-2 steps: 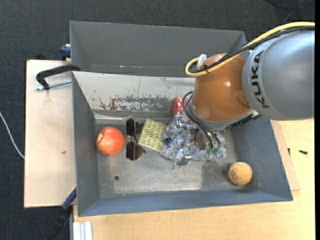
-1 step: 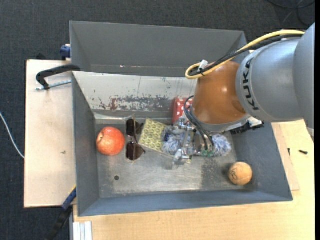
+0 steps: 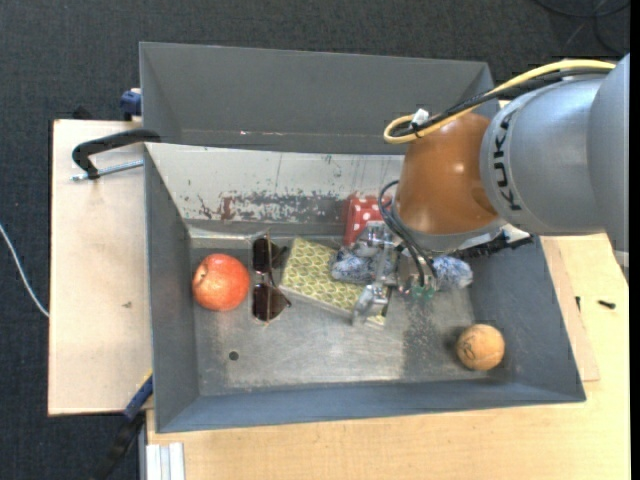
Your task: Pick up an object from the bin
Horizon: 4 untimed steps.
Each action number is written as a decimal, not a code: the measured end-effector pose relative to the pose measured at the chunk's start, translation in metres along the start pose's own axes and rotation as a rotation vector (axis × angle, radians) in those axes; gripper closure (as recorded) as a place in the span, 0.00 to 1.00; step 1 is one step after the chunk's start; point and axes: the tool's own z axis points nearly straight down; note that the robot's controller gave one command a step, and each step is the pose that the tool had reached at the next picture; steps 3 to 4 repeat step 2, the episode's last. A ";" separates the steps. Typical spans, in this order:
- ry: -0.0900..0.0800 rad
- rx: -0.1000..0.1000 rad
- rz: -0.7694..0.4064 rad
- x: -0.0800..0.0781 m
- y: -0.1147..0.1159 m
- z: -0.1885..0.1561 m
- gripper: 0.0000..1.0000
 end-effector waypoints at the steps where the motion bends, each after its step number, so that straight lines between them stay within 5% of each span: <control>1: -0.008 -0.004 -0.153 -0.004 -0.034 0.006 0.00; 2: 0.014 0.014 0.629 -0.012 -0.012 0.005 1.00; 4: 0.014 0.014 0.629 -0.012 -0.012 0.005 1.00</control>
Offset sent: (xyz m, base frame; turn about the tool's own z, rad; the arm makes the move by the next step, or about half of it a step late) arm 0.0122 -0.0056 -0.0127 0.6592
